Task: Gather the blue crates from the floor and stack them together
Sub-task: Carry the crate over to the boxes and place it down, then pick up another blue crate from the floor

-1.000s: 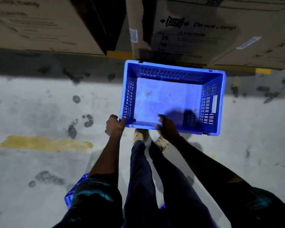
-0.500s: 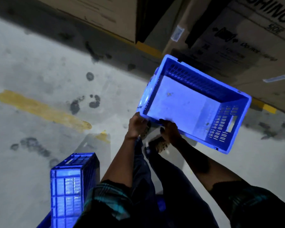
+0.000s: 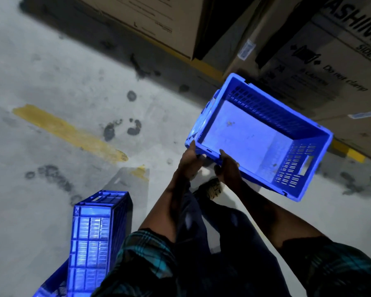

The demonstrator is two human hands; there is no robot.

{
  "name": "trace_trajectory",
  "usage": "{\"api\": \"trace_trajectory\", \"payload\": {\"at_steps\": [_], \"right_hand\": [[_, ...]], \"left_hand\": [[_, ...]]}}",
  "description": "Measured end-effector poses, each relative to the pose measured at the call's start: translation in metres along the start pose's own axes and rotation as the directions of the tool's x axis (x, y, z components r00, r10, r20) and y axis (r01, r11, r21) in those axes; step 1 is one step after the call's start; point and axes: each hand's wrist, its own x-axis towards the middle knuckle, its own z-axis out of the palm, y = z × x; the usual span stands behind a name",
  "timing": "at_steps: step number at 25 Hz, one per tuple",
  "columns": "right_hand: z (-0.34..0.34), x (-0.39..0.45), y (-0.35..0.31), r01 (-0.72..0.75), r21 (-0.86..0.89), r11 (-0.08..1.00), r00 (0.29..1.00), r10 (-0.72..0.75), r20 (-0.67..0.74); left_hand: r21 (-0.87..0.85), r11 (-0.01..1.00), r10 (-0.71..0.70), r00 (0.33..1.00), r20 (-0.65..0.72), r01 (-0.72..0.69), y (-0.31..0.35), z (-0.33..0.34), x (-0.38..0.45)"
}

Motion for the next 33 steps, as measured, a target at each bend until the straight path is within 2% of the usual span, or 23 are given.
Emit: {"api": "trace_trajectory", "payload": {"at_steps": [4, 7, 10, 13, 16, 20, 23, 28, 33], "right_hand": [[-0.023, -0.059, -0.019, 0.141, 0.184, 0.973, 0.981, -0.112, -0.156], [-0.044, -0.1, -0.013, 0.106, 0.312, 0.944, 0.991, -0.073, -0.115], [-0.07, -0.138, 0.003, 0.186, 0.338, 0.923, 0.982, -0.16, -0.102], [-0.098, -0.168, 0.013, 0.29, 0.274, 0.917, 0.957, -0.276, -0.091], [-0.112, -0.191, 0.01, 0.359, 0.291, 0.887, 0.933, -0.348, -0.09], [-0.095, -0.218, -0.016, 0.386, 0.363, 0.848, 0.911, -0.412, -0.005], [-0.075, -0.244, -0.055, 0.432, 0.366, 0.824, 0.863, -0.496, 0.099], [-0.032, -0.282, -0.116, 0.467, 0.362, 0.807, 0.829, -0.541, 0.139], [0.05, -0.334, -0.184, 0.39, 0.424, 0.818, 0.839, -0.505, 0.204]], "left_hand": [[0.034, 0.999, -0.008, 0.999, -0.043, 0.01, 0.016, 0.001, -0.036], [-0.027, 0.998, 0.053, 0.991, -0.125, -0.057, 0.034, -0.005, -0.084], [-0.099, 0.987, 0.094, 0.961, -0.26, -0.124, 0.032, -0.009, -0.153], [-0.147, 0.979, 0.09, 0.947, -0.31, -0.141, 0.013, 0.001, -0.228], [-0.266, 0.95, 0.057, 0.931, -0.362, -0.162, -0.015, 0.011, -0.296], [-0.393, 0.899, 0.001, 0.898, -0.441, -0.194, -0.053, 0.012, -0.349], [-0.434, 0.867, -0.013, 0.861, -0.508, -0.243, -0.075, -0.003, -0.371], [-0.445, 0.829, 0.009, 0.804, -0.594, -0.338, -0.112, -0.049, -0.407], [-0.475, 0.842, -0.105, 0.787, -0.608, -0.255, -0.215, -0.099, -0.457]]}}
